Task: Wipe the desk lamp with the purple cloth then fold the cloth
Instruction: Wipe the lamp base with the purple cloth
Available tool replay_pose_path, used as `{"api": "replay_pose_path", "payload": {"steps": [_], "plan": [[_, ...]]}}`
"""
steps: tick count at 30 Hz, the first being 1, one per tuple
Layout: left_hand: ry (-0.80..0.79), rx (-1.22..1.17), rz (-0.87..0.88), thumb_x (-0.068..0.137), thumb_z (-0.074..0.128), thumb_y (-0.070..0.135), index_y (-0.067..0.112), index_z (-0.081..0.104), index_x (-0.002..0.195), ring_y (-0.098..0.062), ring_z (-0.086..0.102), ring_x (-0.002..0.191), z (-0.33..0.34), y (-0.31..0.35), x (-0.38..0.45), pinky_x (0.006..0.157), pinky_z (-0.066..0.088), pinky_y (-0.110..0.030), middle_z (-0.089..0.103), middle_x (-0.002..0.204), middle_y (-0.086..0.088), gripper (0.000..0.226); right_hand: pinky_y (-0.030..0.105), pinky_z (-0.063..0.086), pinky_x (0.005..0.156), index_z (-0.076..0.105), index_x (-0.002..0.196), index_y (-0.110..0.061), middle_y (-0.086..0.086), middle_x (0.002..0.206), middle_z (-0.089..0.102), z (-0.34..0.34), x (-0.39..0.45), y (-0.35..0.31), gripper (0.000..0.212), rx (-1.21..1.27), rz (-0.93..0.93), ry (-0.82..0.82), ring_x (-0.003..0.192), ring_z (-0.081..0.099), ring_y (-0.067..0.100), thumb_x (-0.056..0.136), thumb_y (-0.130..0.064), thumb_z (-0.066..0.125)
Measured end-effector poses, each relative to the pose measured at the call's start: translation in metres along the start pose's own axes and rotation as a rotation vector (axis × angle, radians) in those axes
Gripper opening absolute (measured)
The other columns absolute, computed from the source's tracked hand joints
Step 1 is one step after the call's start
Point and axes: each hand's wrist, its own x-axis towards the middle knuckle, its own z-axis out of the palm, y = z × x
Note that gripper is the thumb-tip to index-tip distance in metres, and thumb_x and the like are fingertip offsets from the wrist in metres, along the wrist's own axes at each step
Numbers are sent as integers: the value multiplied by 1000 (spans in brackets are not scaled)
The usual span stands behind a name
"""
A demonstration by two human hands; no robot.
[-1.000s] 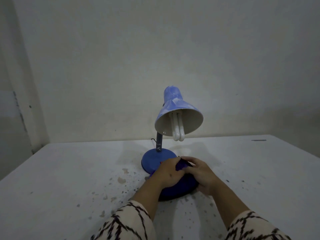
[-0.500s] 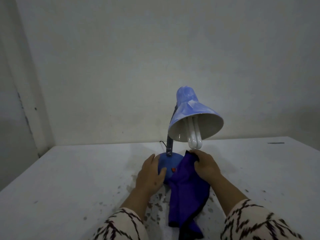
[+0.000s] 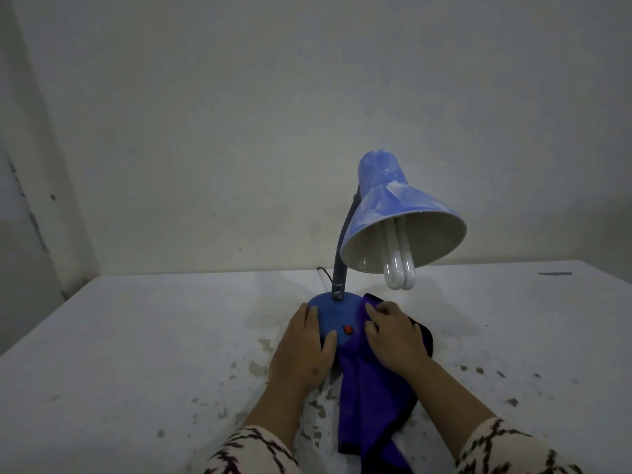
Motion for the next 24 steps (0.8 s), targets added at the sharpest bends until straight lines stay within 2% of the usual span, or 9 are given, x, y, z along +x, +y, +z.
{"api": "replay_pose_path", "payload": {"steps": [3,5,8,14,17,21,24], "plan": [[-18,9,3,96,35,40,15,10,148,-15,10,144,-2,0,0,116,13,-30,6,158,-1,63,54,4,114,13,146,-21,-3,156,9,3,2,-4,50,29,-46,-108,143,10,17,97,-27,25],[-29,19,3,96,35,40,15,10,148,-15,9,144,-3,-1,1,116,14,-30,4,158,0,63,53,-3,113,9,147,-22,-6,157,3,8,5,-4,52,65,-63,-123,144,0,14,98,-31,22],[-41,21,3,96,35,41,16,11,148,-14,9,144,-5,0,0,116,15,-29,2,158,0,63,55,-1,113,13,146,-24,-8,157,7,8,14,-6,51,69,-81,-114,144,1,13,97,-36,23],[-44,35,9,95,36,41,15,12,148,-14,9,144,-6,2,0,115,15,-27,2,158,1,63,61,-1,111,15,146,-27,-10,156,6,-4,37,-5,50,51,-149,-221,143,3,11,96,-23,22],[-47,27,10,96,36,40,15,12,148,-14,10,144,-6,2,0,115,16,-28,2,158,0,63,57,2,113,18,145,-27,-9,156,8,-8,33,-3,49,33,-194,-243,143,4,12,97,-19,22],[-36,13,12,95,38,41,15,15,148,-15,14,143,-6,2,0,114,19,-29,5,158,1,63,51,3,116,26,143,-27,-10,154,19,-6,12,11,50,102,-288,-220,143,6,10,95,-12,27],[-38,1,12,95,39,41,16,16,148,-14,14,143,-7,1,-1,114,18,-28,6,158,1,63,48,5,117,30,141,-28,-10,153,24,-9,8,18,51,151,-284,-208,143,9,8,94,-9,29]]}}
